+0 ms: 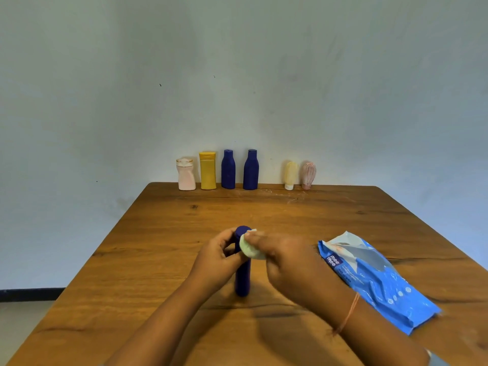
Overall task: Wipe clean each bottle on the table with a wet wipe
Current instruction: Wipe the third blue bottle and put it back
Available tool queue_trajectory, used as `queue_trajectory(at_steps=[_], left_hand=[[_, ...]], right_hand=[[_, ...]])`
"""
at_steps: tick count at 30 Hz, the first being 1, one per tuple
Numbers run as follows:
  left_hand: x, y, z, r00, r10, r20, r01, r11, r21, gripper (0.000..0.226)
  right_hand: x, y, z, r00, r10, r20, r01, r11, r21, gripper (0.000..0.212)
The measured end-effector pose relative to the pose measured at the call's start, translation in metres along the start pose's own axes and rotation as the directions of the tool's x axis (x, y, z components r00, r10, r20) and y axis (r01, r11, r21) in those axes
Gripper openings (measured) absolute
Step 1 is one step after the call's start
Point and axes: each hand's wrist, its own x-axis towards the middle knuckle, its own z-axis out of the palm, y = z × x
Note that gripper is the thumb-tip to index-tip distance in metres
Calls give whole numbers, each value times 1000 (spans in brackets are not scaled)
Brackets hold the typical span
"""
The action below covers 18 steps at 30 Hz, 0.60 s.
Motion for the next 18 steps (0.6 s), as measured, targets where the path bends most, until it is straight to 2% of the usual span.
queue_trajectory(at_steps=[2,4,9,12,15,18], left_hand=[[1,0,1,1000,-18,7,18,1000,-1,38],[0,0,2,1000,-27,10,27,1000,-10,40],[-1,2,0,1000,17,-8,-16,1000,19,43],[-3,0,-3,999,40,-30,-39,999,16,44],[-2,-1,-1,999,45,-18,-45,999,5,42],[-2,-1,1,999,33,-7,-33,999,-4,42]], right_hand=[[6,8,-10,992,112,-52,-107,990,89,49],[14,8,-10,985,145,-90,-137,986,92,50],[21,-11,23,999,-18,46,20,999,-48,55],[17,-12,32,996,-58,65,65,991,-114,53],[7,-4,30,997,-76,20,78,960,-268,43],[0,-1,26,996,-80,25,84,963,-256,51]])
